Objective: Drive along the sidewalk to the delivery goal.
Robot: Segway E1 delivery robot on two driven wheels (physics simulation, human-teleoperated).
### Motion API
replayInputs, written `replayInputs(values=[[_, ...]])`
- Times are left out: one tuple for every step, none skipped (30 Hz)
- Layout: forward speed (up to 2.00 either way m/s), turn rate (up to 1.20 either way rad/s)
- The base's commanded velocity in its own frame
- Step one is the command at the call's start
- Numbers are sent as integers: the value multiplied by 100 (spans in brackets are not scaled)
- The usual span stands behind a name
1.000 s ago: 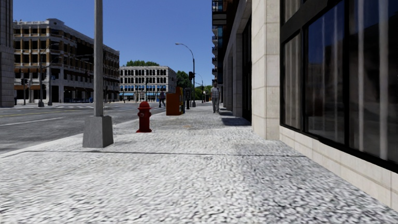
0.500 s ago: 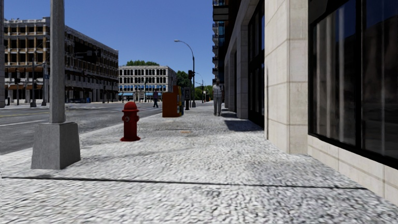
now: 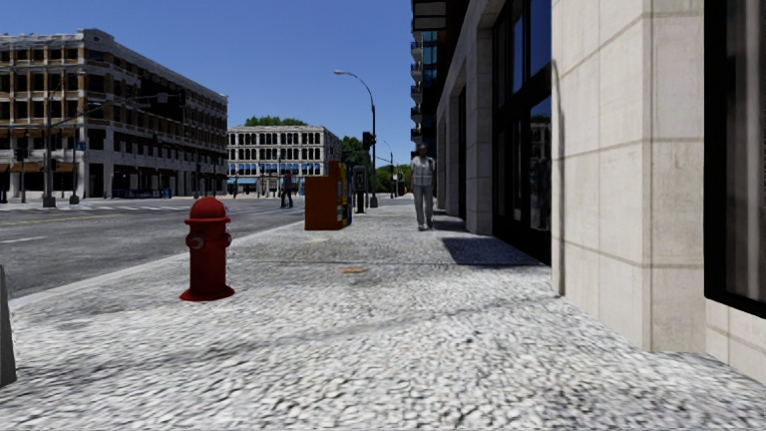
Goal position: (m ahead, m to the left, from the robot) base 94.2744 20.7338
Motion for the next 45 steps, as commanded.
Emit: replayInputs(values=[[200,16],[200,15],[200,6],[200,6],[200,0],[200,0],[200,0],[200,0],[200,0],[200,0],[200,0],[200,0],[200,0],[200,6],[200,12],[200,12],[200,16],[200,18],[200,18],[200,18],[200,18],[200,18],[200,19],[200,19],[200,22],[200,26],[200,27],[200,27],[200,27],[200,28],[200,28],[200,28],[200,28],[200,28],[200,28],[200,28],[200,28],[200,28],[200,32],[200,37],[200,37],[200,28],[200,19],[200,19],[200,16]])
